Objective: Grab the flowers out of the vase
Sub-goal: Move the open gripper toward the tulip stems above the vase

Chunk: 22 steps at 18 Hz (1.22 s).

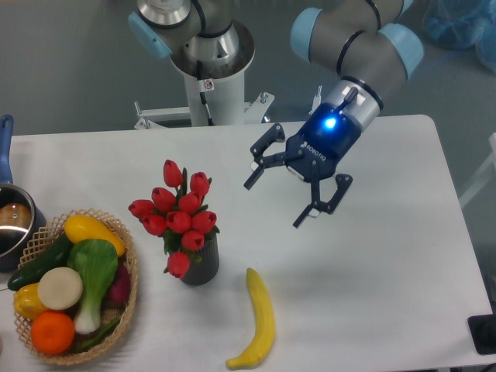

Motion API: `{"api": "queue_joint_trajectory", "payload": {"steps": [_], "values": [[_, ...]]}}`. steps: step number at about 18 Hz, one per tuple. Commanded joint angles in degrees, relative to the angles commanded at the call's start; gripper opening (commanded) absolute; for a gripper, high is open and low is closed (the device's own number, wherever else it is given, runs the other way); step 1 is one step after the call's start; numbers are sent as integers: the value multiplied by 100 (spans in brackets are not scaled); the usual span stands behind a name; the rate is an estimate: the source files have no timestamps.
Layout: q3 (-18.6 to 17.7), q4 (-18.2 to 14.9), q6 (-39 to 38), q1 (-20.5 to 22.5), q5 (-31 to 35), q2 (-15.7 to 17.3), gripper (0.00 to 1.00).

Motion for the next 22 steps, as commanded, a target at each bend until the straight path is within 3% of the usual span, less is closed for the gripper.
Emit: {"api": "queue_joint_trajectory", "payload": {"steps": [7, 17, 22], "values": [[-422, 96, 123, 176, 71, 18, 100], [-1397, 79, 1653, 211, 80, 35, 100], [-1618, 88, 1662, -35, -517, 18, 100]]}}
